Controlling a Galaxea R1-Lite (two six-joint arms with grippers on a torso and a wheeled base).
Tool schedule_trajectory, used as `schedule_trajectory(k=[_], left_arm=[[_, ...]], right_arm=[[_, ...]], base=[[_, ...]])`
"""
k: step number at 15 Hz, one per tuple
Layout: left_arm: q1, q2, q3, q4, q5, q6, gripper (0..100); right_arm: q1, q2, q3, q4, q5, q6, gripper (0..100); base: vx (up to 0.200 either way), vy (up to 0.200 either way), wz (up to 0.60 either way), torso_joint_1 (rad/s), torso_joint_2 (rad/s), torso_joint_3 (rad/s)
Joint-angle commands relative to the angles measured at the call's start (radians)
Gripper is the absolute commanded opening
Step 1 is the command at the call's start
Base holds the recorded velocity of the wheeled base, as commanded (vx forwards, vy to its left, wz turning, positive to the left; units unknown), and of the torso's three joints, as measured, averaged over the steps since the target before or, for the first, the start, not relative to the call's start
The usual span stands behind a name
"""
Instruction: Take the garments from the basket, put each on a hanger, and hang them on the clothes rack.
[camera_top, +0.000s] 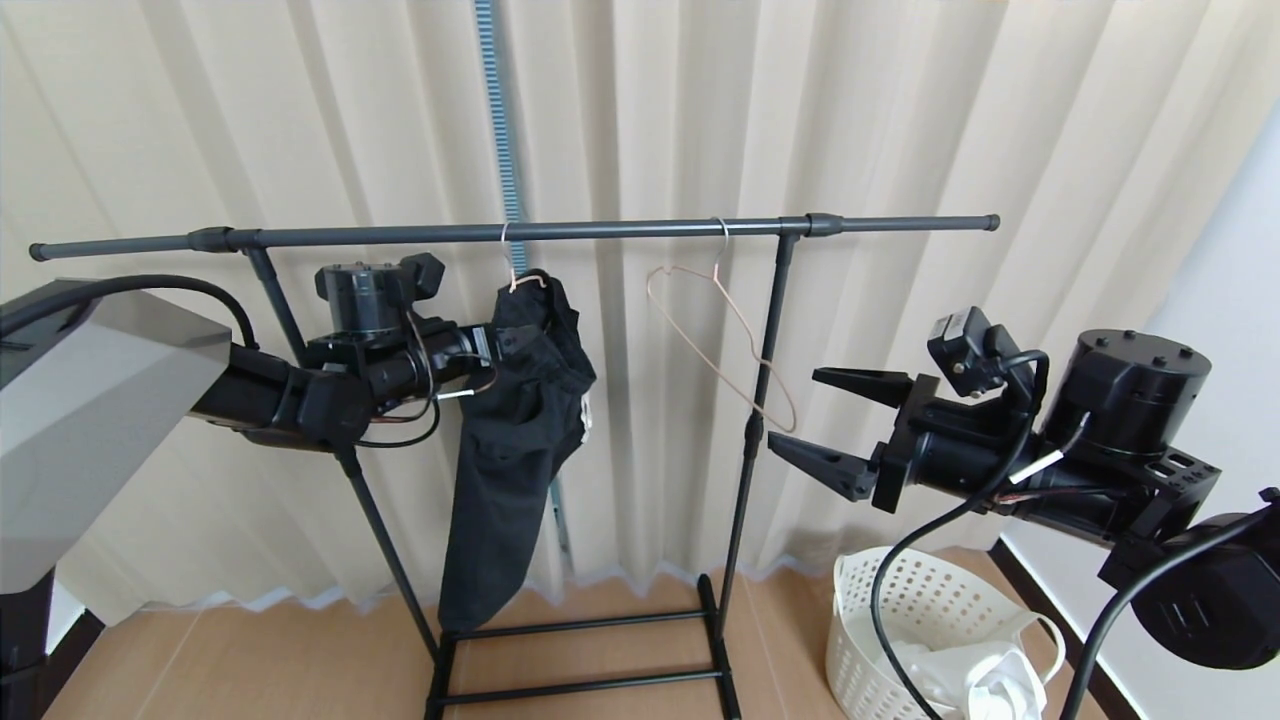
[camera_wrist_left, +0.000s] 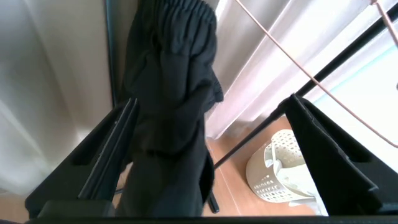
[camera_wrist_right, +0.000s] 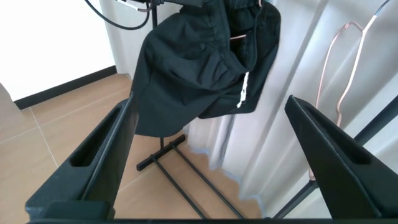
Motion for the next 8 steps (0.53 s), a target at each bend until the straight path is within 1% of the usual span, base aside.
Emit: schedule_trajectory(k=[1,2,3,4,5,6,7,8], left_arm=[[0.0,-0.062,0.037,0.002,0.0,0.001,100],[0.002,-0.099,0.072,0.002,0.001,0.006,100],[0.003,-0.166,0.136,0.003,0.001,0.022,100],[0.005,-0.234,0.193,0.003,0.0,0.035,100],[0.009,-0.326,0.271,0.006,0.0,0.053,100],[0.011,-0.384,0.323,0.016,0.0,0.073,100],[0.011,-0.511,0.449,0.034,0.0,0.116,100],[0.008,-0.583,0.535,0.034,-0.003,0.133,100]], right_arm=[[0.0,-0.009,-0.001,0.0,0.001,0.0,100],[0.0,-0.024,0.0,0.003,-0.007,0.002,100],[-0.001,-0.076,0.0,0.02,-0.046,0.006,100],[-0.012,-0.13,-0.004,0.07,-0.076,0.014,100],[-0.032,-0.216,-0.018,0.19,-0.107,0.021,100],[-0.038,-0.271,-0.023,0.279,-0.131,0.021,100],[-0.039,-0.374,-0.017,0.451,-0.199,0.023,100],[-0.041,-0.426,-0.007,0.521,-0.245,0.025,100]], base=[[0.0,0.0,0.0,0.0,0.0,0.0],[0.0,0.0,0.0,0.0,0.0,0.0],[0.0,0.0,0.0,0.0,0.0,0.0],[0.0,0.0,0.0,0.0,0.0,0.0],[0.0,0.0,0.0,0.0,0.0,0.0],[0.0,0.0,0.0,0.0,0.0,0.0],[0.0,0.0,0.0,0.0,0.0,0.0],[0.0,0.0,0.0,0.0,0.0,0.0]])
